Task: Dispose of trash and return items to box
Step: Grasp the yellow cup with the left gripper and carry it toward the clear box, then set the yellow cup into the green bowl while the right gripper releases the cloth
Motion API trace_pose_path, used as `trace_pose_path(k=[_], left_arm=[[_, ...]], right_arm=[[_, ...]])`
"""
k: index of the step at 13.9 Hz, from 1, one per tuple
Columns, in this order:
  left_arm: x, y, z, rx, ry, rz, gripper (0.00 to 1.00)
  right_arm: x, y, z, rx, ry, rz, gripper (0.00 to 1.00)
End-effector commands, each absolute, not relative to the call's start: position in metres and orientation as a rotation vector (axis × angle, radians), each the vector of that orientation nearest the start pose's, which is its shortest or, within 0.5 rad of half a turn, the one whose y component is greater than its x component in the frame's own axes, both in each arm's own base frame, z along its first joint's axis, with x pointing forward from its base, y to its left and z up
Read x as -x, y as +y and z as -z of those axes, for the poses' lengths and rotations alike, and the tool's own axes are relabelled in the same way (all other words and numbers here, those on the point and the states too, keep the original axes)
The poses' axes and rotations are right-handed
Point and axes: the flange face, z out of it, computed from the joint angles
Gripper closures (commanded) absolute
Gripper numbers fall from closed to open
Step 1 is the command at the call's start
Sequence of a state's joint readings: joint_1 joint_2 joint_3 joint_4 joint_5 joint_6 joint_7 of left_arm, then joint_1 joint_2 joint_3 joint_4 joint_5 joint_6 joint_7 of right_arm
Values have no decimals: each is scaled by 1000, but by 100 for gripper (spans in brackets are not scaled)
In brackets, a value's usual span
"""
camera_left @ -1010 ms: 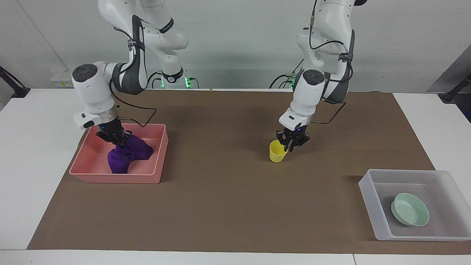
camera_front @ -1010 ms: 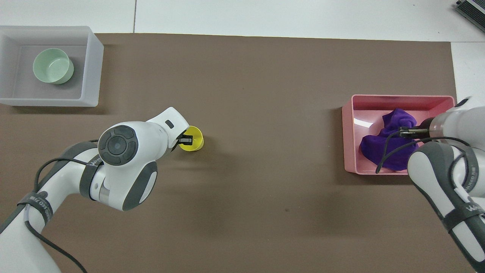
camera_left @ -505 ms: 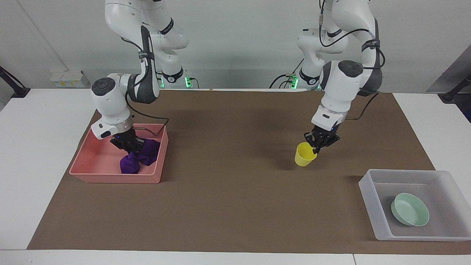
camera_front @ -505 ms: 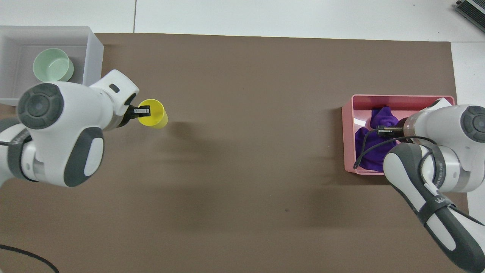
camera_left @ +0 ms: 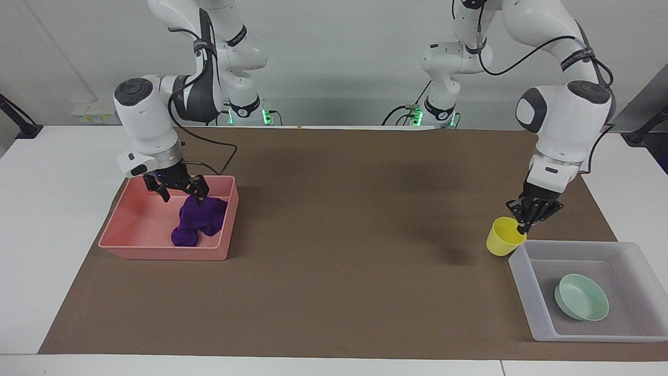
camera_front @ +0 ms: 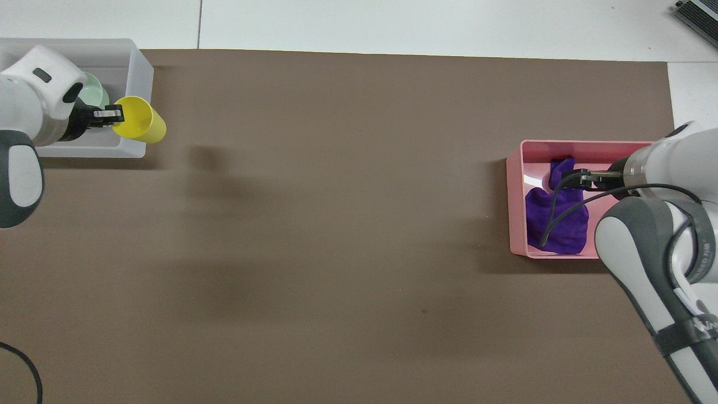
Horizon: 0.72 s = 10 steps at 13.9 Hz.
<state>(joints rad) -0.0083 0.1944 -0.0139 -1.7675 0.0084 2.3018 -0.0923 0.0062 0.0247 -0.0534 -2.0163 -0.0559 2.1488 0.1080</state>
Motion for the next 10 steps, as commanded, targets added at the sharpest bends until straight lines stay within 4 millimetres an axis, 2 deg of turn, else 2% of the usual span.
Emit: trace_pose_path(k=[1,2,4,6,7,9,10], left_arm=[[-682,26,-482,3097,-154,572,100],[-691,37,-482,3098,-160,588,100],[-714,83,-480,3092,-210,624,100],[-732,110,-470,3100,-247,623,100],[-739,118,-462,3100,-233,619,100],[-752,152,-438,3097,-250,617,100],[-752,160,-434,3103,-247,614,100]], right_arm=[[-564,-25,-483,3166,239,154,0],[-564,-24,-501,3167,248,142,0],[-564,-25,-539,3170,258,108,0],[-559,-28,-572,3174,268,67,0],[-554,-29,-587,3173,271,52,0],[-540,-31,-613,3171,273,64,0],[-533,-31,-620,3171,274,59,0]])
